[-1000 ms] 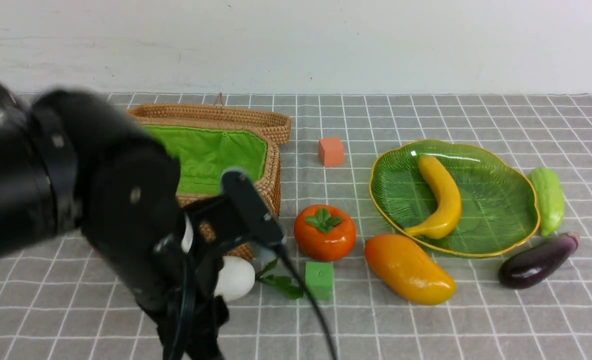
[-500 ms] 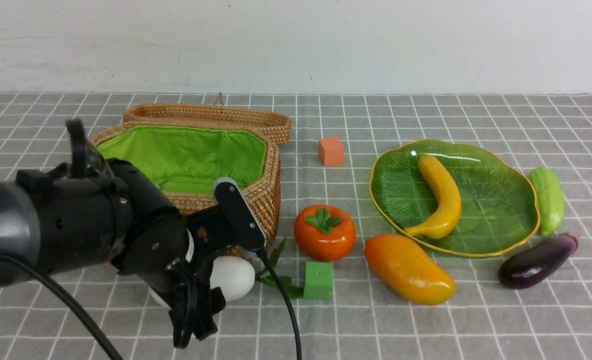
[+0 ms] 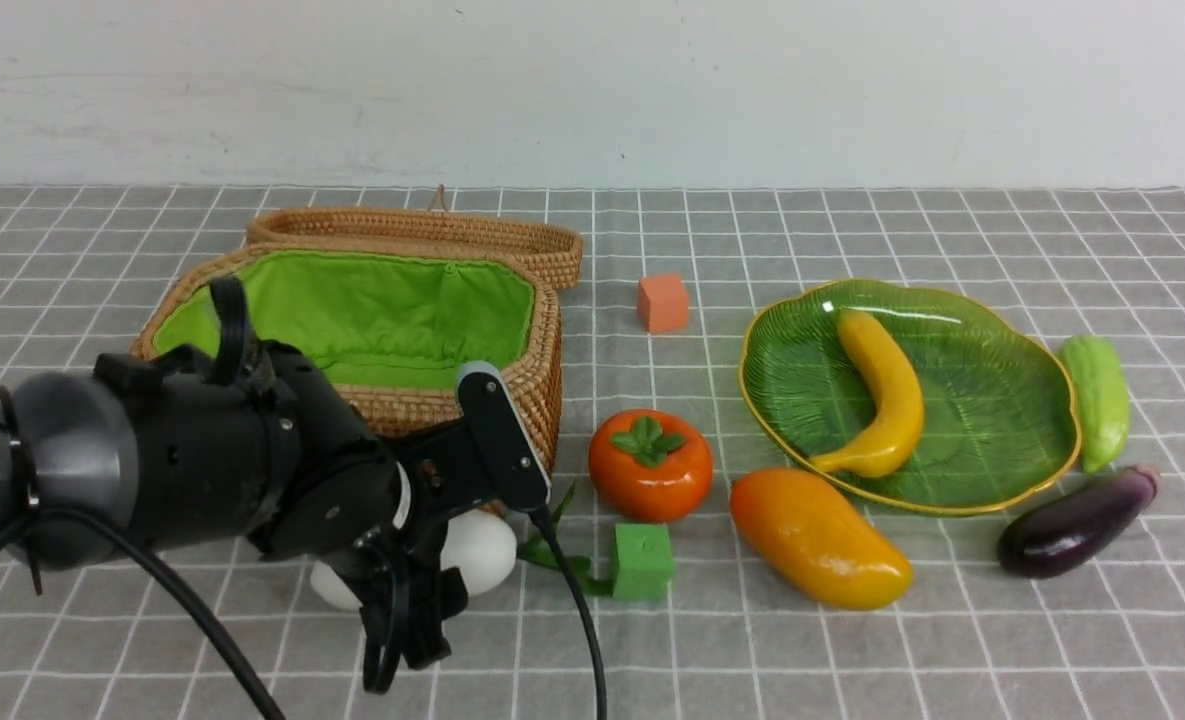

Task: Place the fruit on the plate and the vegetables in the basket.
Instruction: Take a daikon with your left arm and place it on the basket on the left.

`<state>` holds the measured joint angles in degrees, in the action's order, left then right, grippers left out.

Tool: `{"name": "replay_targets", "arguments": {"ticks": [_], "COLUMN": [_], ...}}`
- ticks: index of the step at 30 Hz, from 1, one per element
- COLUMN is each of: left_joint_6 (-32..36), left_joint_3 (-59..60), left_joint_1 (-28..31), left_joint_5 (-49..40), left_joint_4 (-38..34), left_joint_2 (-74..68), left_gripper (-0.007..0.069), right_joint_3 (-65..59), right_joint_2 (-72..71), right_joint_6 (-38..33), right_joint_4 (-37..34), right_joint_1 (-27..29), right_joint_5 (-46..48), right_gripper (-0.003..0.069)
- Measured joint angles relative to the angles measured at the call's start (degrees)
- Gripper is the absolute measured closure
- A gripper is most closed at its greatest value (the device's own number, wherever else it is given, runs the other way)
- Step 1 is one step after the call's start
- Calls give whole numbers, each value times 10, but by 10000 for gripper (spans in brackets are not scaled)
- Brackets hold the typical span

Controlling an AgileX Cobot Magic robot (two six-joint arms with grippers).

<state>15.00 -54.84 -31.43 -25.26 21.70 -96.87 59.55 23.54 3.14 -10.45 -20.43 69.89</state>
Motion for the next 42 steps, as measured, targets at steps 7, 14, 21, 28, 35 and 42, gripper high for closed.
{"name": "replay_targets", "arguments": {"ticks": [7,14,21,28,35,42], "left_joint_6": [0,0,0,0,0,15], "left_joint_3": [0,0,0,0,0,0], "left_joint_1": [0,0,0,0,0,0], "left_joint_5": [2,2,6,0,-26,-102], "left_joint_4": [-25,-27,-25,-25,-34,-84], "left_joint_2": [0,0,-10,-36,-29,71], "left_gripper": [20,9,31,136,135,135], "right_joint_3": [0,0,0,0,0,0], "right_joint_2": [0,0,0,0,0,0], "right_joint_6": [-2,-2,-6,-12,-13,-13], "right_joint_4": [-9,-9,-9,-12,-21,-22], "right_joint_1": [0,0,0,0,0,0], "right_joint_5": [0,0,0,0,-1,-13], "right_gripper": [540,540,540,540,540,540]}}
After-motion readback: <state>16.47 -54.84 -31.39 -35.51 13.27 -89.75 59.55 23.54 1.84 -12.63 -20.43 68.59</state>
